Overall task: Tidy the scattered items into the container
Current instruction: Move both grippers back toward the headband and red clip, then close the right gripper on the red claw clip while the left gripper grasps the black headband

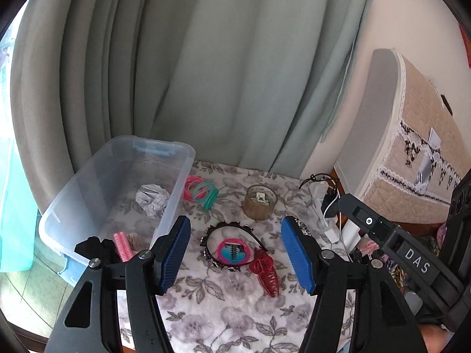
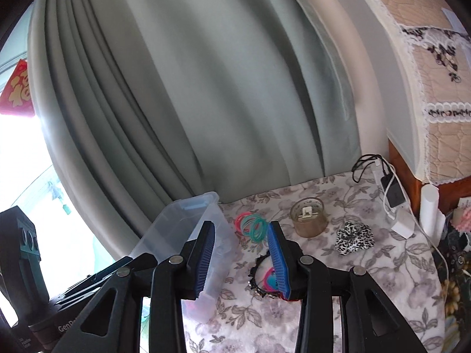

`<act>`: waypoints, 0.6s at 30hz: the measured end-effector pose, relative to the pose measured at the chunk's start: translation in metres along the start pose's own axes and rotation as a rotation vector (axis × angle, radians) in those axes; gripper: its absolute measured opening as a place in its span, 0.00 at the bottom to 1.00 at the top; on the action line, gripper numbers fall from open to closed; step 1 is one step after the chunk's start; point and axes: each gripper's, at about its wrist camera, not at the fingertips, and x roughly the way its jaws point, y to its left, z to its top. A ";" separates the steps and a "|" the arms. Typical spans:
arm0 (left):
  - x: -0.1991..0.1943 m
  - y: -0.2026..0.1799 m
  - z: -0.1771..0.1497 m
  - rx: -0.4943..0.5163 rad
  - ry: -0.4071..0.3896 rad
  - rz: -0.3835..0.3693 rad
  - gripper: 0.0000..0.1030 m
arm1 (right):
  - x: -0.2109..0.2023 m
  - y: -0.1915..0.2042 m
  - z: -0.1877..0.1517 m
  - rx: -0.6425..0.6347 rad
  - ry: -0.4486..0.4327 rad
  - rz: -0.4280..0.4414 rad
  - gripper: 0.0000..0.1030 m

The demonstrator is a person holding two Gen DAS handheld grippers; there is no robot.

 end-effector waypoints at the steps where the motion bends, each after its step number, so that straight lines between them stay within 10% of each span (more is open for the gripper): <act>1: 0.006 -0.003 -0.002 0.007 0.017 -0.001 0.66 | 0.000 -0.007 0.000 0.010 0.003 -0.010 0.43; 18: 0.127 -0.023 -0.064 0.091 0.340 0.071 0.67 | 0.045 -0.102 -0.034 0.179 0.177 -0.142 0.48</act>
